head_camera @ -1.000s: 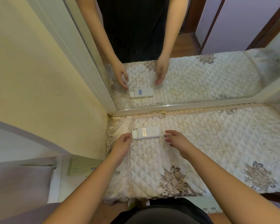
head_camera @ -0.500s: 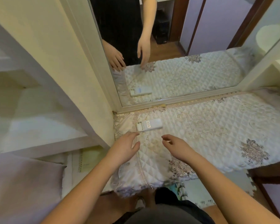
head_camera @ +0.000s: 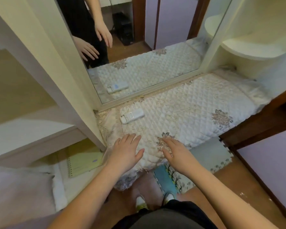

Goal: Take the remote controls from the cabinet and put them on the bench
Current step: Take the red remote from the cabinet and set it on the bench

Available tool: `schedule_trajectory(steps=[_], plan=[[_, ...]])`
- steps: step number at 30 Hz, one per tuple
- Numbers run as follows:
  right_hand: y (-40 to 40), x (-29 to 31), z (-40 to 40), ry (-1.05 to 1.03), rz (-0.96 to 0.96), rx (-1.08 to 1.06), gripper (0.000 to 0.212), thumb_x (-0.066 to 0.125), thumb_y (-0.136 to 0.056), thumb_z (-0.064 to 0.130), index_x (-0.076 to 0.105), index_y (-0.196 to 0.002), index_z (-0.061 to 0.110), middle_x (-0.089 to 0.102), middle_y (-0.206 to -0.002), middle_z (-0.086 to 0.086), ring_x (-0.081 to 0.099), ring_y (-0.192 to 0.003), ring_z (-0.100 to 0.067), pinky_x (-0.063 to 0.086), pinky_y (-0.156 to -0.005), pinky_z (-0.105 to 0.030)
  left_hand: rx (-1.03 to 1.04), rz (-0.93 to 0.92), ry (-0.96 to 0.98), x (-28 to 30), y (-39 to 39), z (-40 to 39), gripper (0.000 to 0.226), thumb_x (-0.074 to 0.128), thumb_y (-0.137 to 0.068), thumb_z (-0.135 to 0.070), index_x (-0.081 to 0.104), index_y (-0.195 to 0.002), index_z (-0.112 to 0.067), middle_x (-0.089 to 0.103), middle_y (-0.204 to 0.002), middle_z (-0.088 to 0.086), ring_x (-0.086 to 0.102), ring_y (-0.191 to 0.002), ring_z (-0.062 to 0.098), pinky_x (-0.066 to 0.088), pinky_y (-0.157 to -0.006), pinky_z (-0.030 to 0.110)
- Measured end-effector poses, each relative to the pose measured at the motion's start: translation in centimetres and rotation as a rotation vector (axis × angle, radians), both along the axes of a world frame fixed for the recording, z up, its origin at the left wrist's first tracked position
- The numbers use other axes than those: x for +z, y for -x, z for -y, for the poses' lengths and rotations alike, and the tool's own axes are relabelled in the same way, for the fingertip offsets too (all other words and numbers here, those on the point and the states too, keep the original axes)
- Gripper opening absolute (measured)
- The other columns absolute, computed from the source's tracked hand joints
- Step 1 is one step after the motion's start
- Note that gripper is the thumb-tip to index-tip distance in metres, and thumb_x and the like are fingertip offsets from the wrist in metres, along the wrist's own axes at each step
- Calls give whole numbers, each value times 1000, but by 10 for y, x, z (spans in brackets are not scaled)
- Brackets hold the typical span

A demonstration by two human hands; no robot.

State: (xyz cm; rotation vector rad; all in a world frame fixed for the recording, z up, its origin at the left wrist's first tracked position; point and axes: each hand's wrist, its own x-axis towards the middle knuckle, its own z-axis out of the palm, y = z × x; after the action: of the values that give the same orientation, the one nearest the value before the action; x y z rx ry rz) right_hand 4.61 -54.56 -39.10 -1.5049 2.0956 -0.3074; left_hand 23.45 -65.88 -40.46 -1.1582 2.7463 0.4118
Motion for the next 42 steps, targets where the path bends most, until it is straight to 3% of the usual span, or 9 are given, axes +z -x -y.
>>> schedule_trajectory(steps=[3,6,12,16,18,24,32,38,42], plan=[[11,-1,-26,19,-29,-72,53,38,-99,39,30,-148,22,38,-151,-2,36,-136,-19,30,-112,-33,-43,27,-16,6,20,-15,61,29,-97,-53,22,-151,-26,23,-159,1,17,-146,23,18,-117,46],[24,-1,-59,-9,-83,-137,55,34,-100,40,26,-150,19,32,-154,-3,30,-140,-20,28,-114,-35,-131,49,-12,8,48,-35,61,29,-97,-52,21,-152,-26,21,-160,1,15,-147,24,14,-118,47],[54,3,-154,-25,-168,-315,56,33,-99,41,25,-150,19,31,-155,-3,29,-141,-20,29,-114,-38,-386,41,33,9,115,-102,67,18,-92,-57,23,-151,-26,27,-158,1,21,-146,23,24,-115,49],[71,7,-240,-27,-240,-447,54,36,-98,41,36,-145,17,38,-150,-6,33,-139,-25,31,-110,-41,-554,60,82,13,170,-166,72,13,-88,-61,27,-149,-25,32,-155,1,26,-143,23,26,-114,46],[77,10,-284,-5,-250,-535,56,33,-95,44,43,-142,15,42,-148,-8,36,-138,-29,34,-108,-43,-617,42,101,15,195,-202,66,23,-92,-59,30,-148,-24,34,-154,1,27,-142,23,27,-113,46],[98,13,-410,19,-217,-768,55,38,-98,40,29,-149,21,25,-157,-2,18,-145,-23,18,-116,-39,-840,-12,136,25,254,-318,59,32,-96,-54,33,-147,-25,38,-151,0,32,-140,22,30,-111,47],[106,18,-538,-26,-265,-1084,57,35,-98,42,19,-151,29,23,-158,2,18,-145,-19,19,-116,-37,-1145,-84,96,34,321,-461,60,30,-95,-56,31,-148,-26,34,-155,-1,25,-145,20,23,-116,49],[112,24,-602,-84,-280,-1328,57,33,-99,43,15,-152,31,18,-159,4,13,-147,-18,14,-117,-37,-1395,-131,155,43,370,-530,61,27,-95,-56,30,-149,-27,32,-156,-3,22,-146,16,17,-118,49],[130,25,-633,-138,-306,-1452,58,33,-99,45,15,-152,32,18,-159,4,12,-147,-18,12,-117,-37,-1512,-171,132,38,405,-568,60,31,-94,-56,35,-147,-27,38,-153,-1,27,-145,18,21,-116,49]])
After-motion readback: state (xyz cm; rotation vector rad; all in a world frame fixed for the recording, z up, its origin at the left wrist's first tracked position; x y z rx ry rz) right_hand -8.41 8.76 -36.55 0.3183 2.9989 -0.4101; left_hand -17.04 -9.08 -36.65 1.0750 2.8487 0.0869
